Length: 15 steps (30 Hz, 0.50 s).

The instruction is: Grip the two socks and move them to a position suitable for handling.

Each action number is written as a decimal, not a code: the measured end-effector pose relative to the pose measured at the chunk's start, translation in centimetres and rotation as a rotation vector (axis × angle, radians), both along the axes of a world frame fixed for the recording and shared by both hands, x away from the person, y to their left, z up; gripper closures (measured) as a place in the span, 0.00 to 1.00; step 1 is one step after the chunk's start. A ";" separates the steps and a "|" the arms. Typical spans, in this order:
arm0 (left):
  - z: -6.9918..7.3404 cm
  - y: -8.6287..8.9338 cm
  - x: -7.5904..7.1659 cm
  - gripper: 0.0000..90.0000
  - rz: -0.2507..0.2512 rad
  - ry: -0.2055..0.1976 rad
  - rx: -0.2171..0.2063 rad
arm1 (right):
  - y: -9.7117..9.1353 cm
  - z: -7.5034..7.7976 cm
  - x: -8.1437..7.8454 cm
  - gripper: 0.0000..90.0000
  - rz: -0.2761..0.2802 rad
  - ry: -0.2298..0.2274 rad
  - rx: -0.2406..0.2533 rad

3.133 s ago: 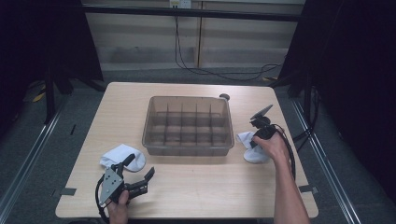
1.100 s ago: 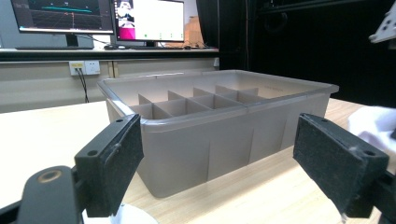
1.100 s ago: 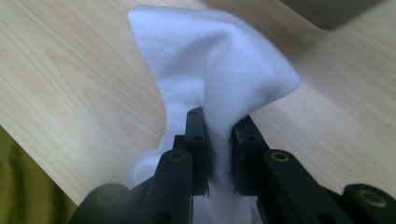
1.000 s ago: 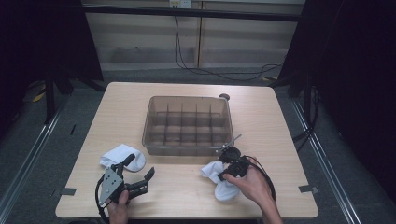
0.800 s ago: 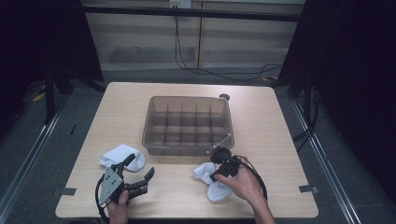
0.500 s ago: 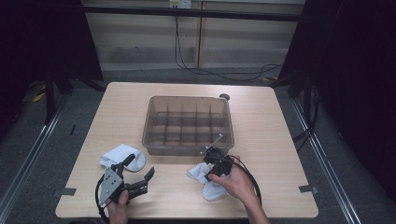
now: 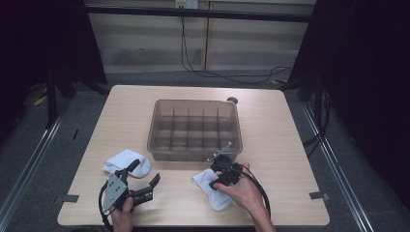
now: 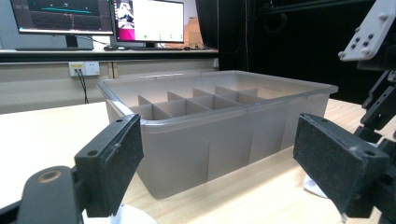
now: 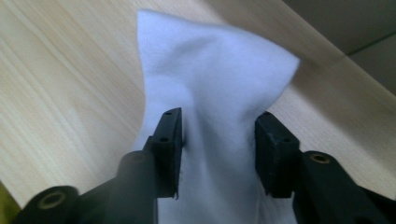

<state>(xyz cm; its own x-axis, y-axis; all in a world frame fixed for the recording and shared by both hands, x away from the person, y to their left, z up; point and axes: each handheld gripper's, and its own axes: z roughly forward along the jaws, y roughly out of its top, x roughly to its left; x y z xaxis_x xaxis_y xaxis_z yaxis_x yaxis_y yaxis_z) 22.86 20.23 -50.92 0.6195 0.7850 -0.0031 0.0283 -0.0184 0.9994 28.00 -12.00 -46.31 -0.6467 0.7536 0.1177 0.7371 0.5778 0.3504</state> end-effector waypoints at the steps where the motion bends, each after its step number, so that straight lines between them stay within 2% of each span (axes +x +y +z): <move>1: 0.0 0.0 0.0 0.17 0.000 -0.002 0.002 | -0.1 0.2 -0.1 0.53 -0.006 -0.006 0.007; 4: 0.0 0.0 0.0 0.17 0.002 -0.002 0.001 | -0.7 0.9 -0.4 0.39 -0.016 -0.038 0.036; 5: 0.0 0.0 0.0 0.17 0.003 -0.004 0.003 | -1.2 1.2 -0.5 0.37 -0.027 -0.061 0.071; 8: 0.0 0.0 0.0 0.17 0.002 -0.004 0.002 | -1.9 1.3 -1.1 0.24 -0.054 -0.125 0.106; 9: 0.0 0.0 0.0 0.17 0.002 -0.004 0.003 | -2.3 1.3 -1.4 0.22 -0.067 -0.139 0.123; 12: 0.0 0.0 0.0 0.17 0.003 -0.004 0.002 | -3.9 1.2 -2.3 0.17 -0.106 -0.203 0.226; 15: 0.0 0.0 0.0 0.17 0.001 -0.002 0.003 | -5.6 0.9 -3.4 0.16 -0.156 -0.305 0.261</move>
<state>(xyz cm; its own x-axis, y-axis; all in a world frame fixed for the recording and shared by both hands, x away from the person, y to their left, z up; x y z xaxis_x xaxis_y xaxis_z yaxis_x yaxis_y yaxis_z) 22.88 20.23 -50.92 0.6187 0.7856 0.0005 0.0264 -0.0214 0.9994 24.64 -17.59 -45.39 -0.5617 0.8157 0.1380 0.6486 0.3307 0.6855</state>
